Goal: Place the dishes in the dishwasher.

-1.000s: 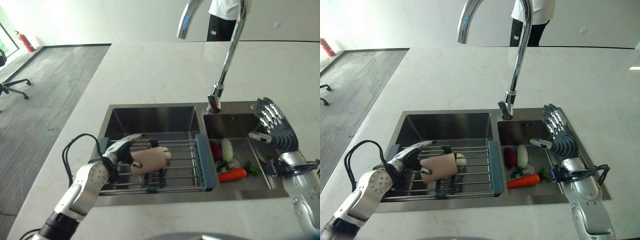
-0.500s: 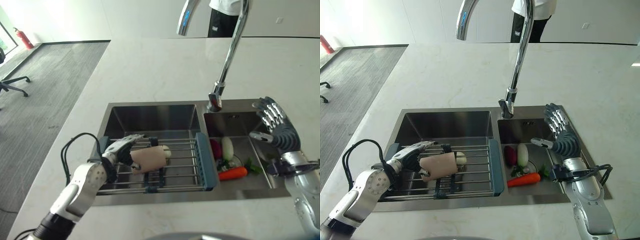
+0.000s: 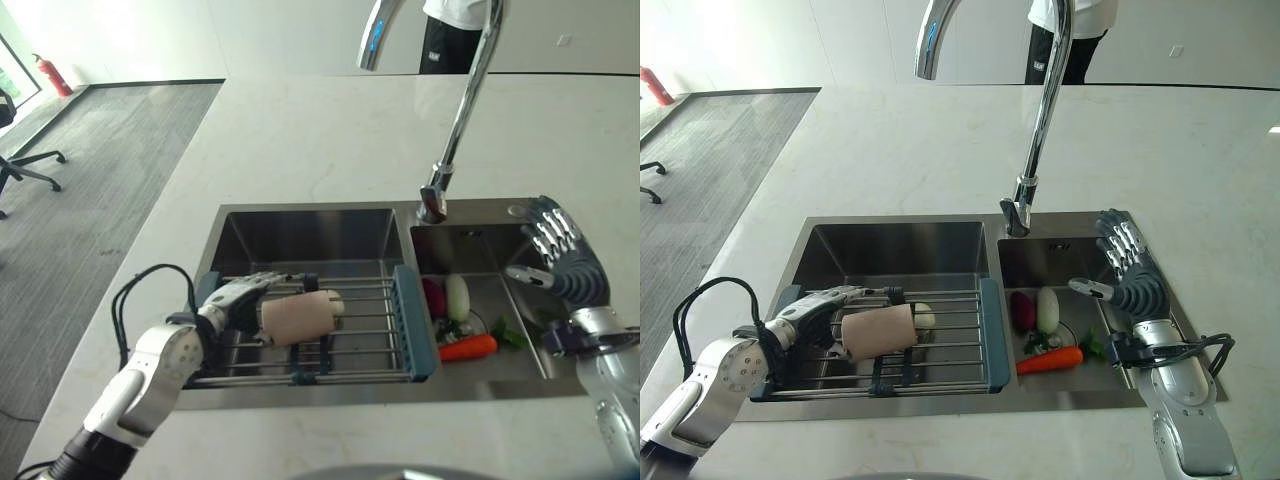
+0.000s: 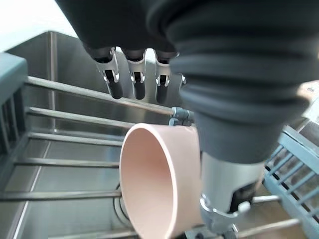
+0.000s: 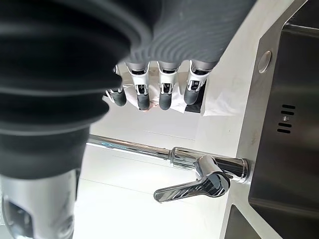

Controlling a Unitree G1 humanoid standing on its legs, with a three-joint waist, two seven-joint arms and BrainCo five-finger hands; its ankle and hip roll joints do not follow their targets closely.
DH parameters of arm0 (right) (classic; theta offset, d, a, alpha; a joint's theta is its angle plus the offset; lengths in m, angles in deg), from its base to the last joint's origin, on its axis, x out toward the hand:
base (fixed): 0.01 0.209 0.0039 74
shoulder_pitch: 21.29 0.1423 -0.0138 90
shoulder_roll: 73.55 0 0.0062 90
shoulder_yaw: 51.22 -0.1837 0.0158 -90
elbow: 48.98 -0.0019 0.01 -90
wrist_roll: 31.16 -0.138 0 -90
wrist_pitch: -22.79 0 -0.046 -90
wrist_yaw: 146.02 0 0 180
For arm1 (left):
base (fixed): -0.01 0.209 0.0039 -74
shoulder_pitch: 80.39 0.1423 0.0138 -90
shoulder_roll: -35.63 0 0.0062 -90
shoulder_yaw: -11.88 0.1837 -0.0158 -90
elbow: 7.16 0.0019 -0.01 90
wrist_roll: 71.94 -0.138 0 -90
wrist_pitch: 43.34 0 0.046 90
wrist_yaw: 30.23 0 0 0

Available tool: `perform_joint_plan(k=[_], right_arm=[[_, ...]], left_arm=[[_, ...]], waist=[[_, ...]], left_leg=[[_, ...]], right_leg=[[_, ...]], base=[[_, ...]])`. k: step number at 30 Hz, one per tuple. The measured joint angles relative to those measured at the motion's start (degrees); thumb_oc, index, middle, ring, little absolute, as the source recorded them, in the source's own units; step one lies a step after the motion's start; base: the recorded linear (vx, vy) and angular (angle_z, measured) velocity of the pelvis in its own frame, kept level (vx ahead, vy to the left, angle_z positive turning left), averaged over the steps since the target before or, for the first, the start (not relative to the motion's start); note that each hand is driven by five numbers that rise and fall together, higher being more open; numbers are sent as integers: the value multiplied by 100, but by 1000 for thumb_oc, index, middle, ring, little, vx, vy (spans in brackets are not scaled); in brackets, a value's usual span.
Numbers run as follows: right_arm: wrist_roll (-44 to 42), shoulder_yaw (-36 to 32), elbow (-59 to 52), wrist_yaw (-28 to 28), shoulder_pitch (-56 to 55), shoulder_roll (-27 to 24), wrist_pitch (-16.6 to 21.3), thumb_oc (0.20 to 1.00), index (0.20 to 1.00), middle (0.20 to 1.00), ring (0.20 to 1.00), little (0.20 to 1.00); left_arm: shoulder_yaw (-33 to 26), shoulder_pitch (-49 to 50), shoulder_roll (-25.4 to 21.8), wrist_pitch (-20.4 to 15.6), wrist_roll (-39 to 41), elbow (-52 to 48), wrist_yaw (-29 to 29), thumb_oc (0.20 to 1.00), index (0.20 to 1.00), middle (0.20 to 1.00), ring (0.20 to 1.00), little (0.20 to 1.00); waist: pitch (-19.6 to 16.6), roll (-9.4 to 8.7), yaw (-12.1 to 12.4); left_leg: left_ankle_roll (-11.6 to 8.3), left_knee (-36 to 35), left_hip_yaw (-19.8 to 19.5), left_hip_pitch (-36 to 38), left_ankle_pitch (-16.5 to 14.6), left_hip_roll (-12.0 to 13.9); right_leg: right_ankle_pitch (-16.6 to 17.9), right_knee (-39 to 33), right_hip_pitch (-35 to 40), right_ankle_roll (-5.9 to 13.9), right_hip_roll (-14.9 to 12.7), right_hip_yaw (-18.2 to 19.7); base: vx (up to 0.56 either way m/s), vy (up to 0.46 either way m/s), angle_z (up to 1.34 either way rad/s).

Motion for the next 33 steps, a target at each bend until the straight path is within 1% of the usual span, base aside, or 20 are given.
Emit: perform_joint_plan(k=[1, 4, 9, 11, 14, 16, 17, 19, 21, 24, 28, 29, 30, 31, 33], right_arm=[[0, 1, -1, -10, -38, 0, 0, 1000, 1000, 1000, 1000, 1000], [2, 9, -1, -9, -38, 0, -1, 1000, 1000, 1000, 1000, 1000], [2, 8, 0, -7, -39, -2, -1, 1000, 1000, 1000, 1000, 1000], [2, 9, -1, -6, -39, -2, -1, 1000, 1000, 1000, 1000, 1000], [33, 26, 2, 5, -33, -2, -1, 1000, 1000, 1000, 1000, 1000], [109, 37, 3, 19, -30, -2, -1, 1000, 1000, 1000, 1000, 1000], [114, 51, 4, 21, -24, -2, -1, 1000, 1000, 1000, 1000, 1000], [117, 163, 7, 32, 22, -2, -1, 1000, 1000, 1000, 1000, 1000], [121, 324, 8, 32, 79, -1, -6, 1000, 1000, 1000, 1000, 1000], [123, 346, 11, 30, 137, -1, -6, 1000, 1000, 1000, 1000, 1000], [169, 349, 11, 20, 139, -1, -8, 1000, 1000, 1000, 1000, 1000], [199, 353, 12, 8, 139, -1, -8, 1000, 1000, 1000, 1000, 1000], [237, 357, 12, -4, 139, -1, -8, 1000, 1000, 1000, 1000, 1000], [274, 357, 13, -12, 142, -1, -8, 1000, 1000, 1000, 1000, 1000], [286, 356, 14, -19, 141, -1, -8, 1000, 1000, 1000, 1000, 1000]], left_arm=[[25, 12, 2, 54, 0, -2, -247, 1000, 1000, 1000, 1000, 1000], [79, 7, 2, 169, -3, 1, -409, 1000, 1000, 1000, 1000, 1000], [195, 0, 18, 341, -9, 1, -397, 1000, 1000, 1000, 1000, 1000], [224, -1, 91, 417, -12, 10, -348, 1000, 1000, 1000, 1000, 1000], [462, -58, 157, 590, -14, 245, 29, 1000, 1000, 1000, 1000, 1000], [498, -83, 348, 706, -18, 439, 286, 1000, 1000, 1000, 1000, 1000], [574, -111, 362, 758, -20, 544, 413, 1000, 1000, 1000, 1000, 1000], [724, -228, 415, 833, -54, 746, 639, 1000, 1000, 1000, 1000, 1000], [842, -367, 573, 937, -6, 881, 900, 1000, 1000, 1000, 1000, 1000], [923, -471, 723, 950, -10, 994, 1104, 1000, 1000, 1000, 1000, 1000], [951, -472, 728, 1041, -14, 1057, 1336, 1000, 1000, 1000, 1000, 1000], [968, -472, 728, 1042, -20, 1087, 1395, 620, 620, 620, 620, 620], [974, -472, 732, 1037, -53, 1120, 1446, 200, 200, 200, 200, 200], [972, -487, 729, 1021, -253, 1121, 1519, 200, 200, 200, 200, 200], [1008, -563, 729, 1014, -470, 1132, 1514, 200, 200, 200, 200, 200]], waist=[[0, 0, -10], [-1, 2, -10], [-4, 3, -25], [-5, 1, -28], [-7, -1, -62], [-8, -4, -79], [-12, -10, -87], [-16, -17, -96], [-20, -27, -104], [-27, -50, -124], [-47, -98, -139], [-45, -110, -138], [-48, -116, -137], [-52, -121, -132], [-59, -132, -151]], left_leg=[[0, 0, 0, 0, 0, 0], [0, 0, 3, 2, 0, -1], [0, 0, 8, 16, 2, -1], [1, 1, 11, 18, 2, -2], [4, 1, 14, 21, 7, -2], [20, 1, 17, 25, 23, -2], [20, 1, 18, 27, 25, 0], [18, 1, 22, 34, 27, -1], [12, 1, 24, 40, 32, -1], [-4, 1, 30, 49, 43, -2], [-4, 1, 52, 73, 43, -1], [-4, 1, 70, 100, 42, -1], [-3, 1, 94, 128, 39, 1], [1, 0, 147, 137, 1, 7], [4, 0, 152, 135, -24, 9]], right_leg=[[0, 0, -2, 0, 0, 0], [0, 1, -3, 0, 1, 2], [16, 1, -3, -22, 3, 8], [17, 1, -3, -22, 4, 10], [36, 2, -3, -49, 4, 13], [40, 4, -3, -52, 6, 17], [41, 4, -4, -52, 8, 20], [41, 5, 1, -52, 9, 25], [49, 15, 6, -58, 10, 26], [58, 31, 11, -66, 26, 31], [62, 31, 22, -65, 30, 58], [62, 30, 36, -65, 32, 74], [61, 30, 52, -64, 32, 98], [36, 21, 54, -25, 27, 148], [38, 1, 47, -18, 20, 155]], base=[[0, 0, 0], [0, 0, 0], [0, 0, 0], [0, 0, 0], [0, 0, 0], [0, 0, 0], [0, 0, 0], [0, 0, 0], [0, 0, 0], [0, 0, 0], [8, -1, -3], [12, 0, -8], [9, 0, -15], [4, -2, -14], [-1, -1, -5]])
